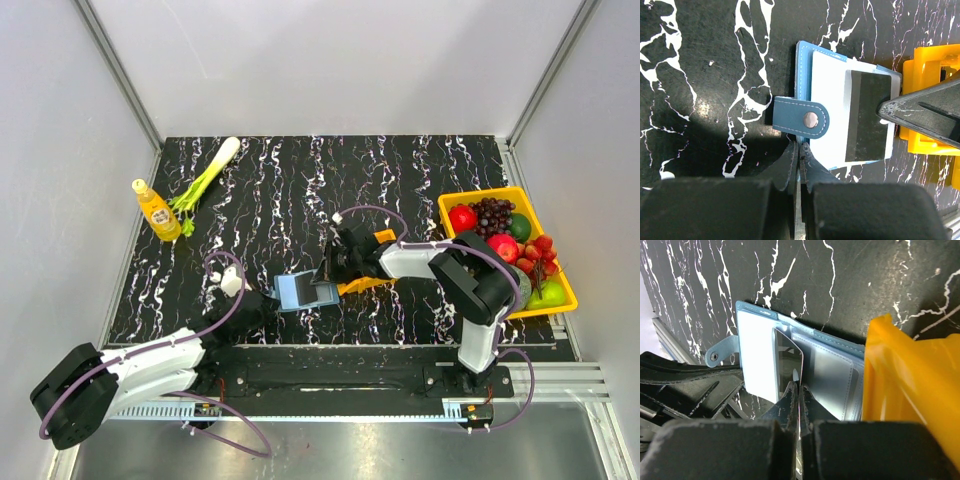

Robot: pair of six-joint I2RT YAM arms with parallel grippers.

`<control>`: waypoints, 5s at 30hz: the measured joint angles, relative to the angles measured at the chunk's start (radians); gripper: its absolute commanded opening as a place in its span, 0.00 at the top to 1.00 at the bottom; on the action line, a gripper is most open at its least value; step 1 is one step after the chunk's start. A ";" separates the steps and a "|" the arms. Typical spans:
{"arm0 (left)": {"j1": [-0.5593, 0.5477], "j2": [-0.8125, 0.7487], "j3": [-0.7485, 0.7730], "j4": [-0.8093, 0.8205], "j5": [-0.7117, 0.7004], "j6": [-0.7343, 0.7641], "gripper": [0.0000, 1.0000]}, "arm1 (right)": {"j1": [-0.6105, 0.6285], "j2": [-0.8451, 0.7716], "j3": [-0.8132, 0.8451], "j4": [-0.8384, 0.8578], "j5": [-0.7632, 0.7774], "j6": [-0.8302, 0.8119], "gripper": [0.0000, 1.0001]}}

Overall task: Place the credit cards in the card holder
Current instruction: Insert the credit card into the card holder.

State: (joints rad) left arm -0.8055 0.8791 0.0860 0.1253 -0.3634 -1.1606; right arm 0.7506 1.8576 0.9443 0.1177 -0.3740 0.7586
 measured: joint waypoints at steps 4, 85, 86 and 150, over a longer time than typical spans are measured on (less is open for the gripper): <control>0.000 0.000 0.000 0.000 0.000 0.000 1.00 | -0.001 0.016 0.016 -0.003 -0.024 0.011 1.00; 0.000 -0.037 -0.010 -0.025 -0.004 0.001 1.00 | 0.091 0.126 0.181 -0.112 -0.032 -0.010 0.80; 0.000 -0.037 -0.010 -0.025 -0.005 0.000 1.00 | 0.091 0.126 0.184 -0.115 -0.031 -0.011 0.78; 0.000 -0.088 -0.017 -0.026 -0.008 -0.011 1.00 | 0.129 -0.051 0.159 -0.211 0.145 -0.103 0.61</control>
State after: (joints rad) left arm -0.8051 0.7914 0.0692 0.0998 -0.3714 -1.1713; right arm 0.8795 1.8065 1.1034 -0.0929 -0.2291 0.6556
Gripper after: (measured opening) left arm 0.026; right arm 0.387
